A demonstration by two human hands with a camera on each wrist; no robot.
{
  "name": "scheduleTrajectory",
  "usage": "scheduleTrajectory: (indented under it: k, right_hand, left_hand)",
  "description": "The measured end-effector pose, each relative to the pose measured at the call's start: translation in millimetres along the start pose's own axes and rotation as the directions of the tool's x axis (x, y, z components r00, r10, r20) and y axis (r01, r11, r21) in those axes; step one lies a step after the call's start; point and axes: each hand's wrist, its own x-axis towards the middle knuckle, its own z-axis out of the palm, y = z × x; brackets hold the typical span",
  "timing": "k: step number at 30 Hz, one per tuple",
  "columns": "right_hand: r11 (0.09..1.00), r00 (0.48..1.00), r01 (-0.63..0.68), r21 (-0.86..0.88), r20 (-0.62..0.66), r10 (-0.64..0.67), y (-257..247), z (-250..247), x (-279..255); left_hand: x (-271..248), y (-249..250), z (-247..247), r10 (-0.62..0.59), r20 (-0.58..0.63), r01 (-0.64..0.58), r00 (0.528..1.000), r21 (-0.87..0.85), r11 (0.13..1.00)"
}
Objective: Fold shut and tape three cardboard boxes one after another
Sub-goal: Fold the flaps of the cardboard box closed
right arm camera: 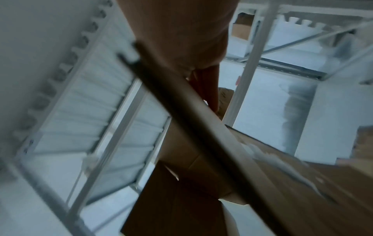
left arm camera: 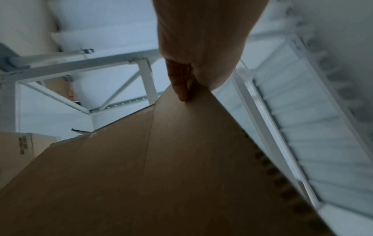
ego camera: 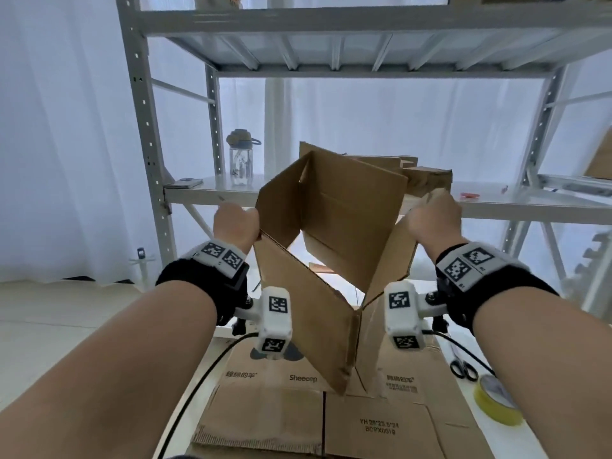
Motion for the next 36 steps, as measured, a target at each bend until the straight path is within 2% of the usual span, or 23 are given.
scheduleTrajectory:
  k: [3, 6, 10, 12, 14, 16, 19, 21, 26, 30, 33, 36]
  right_hand:
    - [0.991, 0.987, 0.134, -0.014, 0.095, -0.132, 0.9, 15.0, -16.5]
    - [0.993, 0.991, 0.112, -0.028, 0.078, -0.109, 5.9, 17.9, -13.7]
    - [1.0, 1.0, 0.007, 0.014, 0.008, -0.007, 21.4, 17.3, -4.1]
    - [0.999, 0.999, -0.02, 0.025, -0.025, 0.021, 31.4, 20.1, 0.7]
    - [0.998, 0.998, -0.059, 0.02, -0.021, 0.059, 40.4, 24.7, 2.4]
    - [0.997, 0.996, -0.076, -0.007, 0.051, 0.076, 46.0, 31.1, 1.0]
    - [0.997, 0.988, -0.034, -0.069, 0.148, 0.044, 46.6, 36.8, -3.2]
    - [0.997, 0.983, -0.027, -0.072, 0.181, 0.04, 43.2, 37.9, -4.9]
    - [0.994, 0.964, -0.036, -0.105, 0.26, 0.062, 36.5, 34.9, -10.6]
    - [0.991, 0.968, -0.106, -0.075, 0.222, 0.121, 38.6, 34.9, -11.4]
    - [0.986, 0.976, -0.166, -0.015, 0.141, 0.166, 41.6, 38.7, -13.9]
    - [0.973, 0.97, -0.197, 0.124, 0.166, 0.176, 42.1, 41.9, -16.5]
  left_hand:
    - [-8.5, 7.7, 25.7, 0.11, -0.011, -0.108, 0.994, 0.125, 0.986]
    - [-7.4, 4.8, 34.7, 0.176, 0.013, -0.176, 0.984, 0.093, 0.98]
    - [4.9, -10.1, 32.0, 0.211, -0.007, -0.208, 0.977, 0.145, 0.967]
    - [7.2, -19.0, 32.5, 0.221, 0.062, -0.229, 0.973, 0.214, 0.95]
    - [3.8, -24.8, 34.6, 0.248, 0.184, -0.288, 0.951, 0.242, 0.926]
    - [-4.9, -25.6, 36.3, 0.27, 0.283, -0.344, 0.92, 0.256, 0.903]
    - [-19.4, -21.0, 44.3, 0.307, 0.384, -0.456, 0.871, 0.397, 0.796]
    - [-24.4, -20.7, 50.0, 0.295, 0.427, -0.48, 0.855, 0.436, 0.761]
    - [-35.4, -17.0, 55.2, 0.176, 0.437, -0.383, 0.882, 0.447, 0.808]
    - [-40.9, -9.4, 53.9, 0.034, 0.422, -0.182, 0.906, 0.315, 0.931]
    - [-42.8, -2.5, 47.0, 0.038, 0.404, -0.109, 0.914, 0.155, 0.982]
    - [-47.8, 3.6, 45.9, 0.042, 0.438, -0.101, 0.898, 0.113, 0.988]
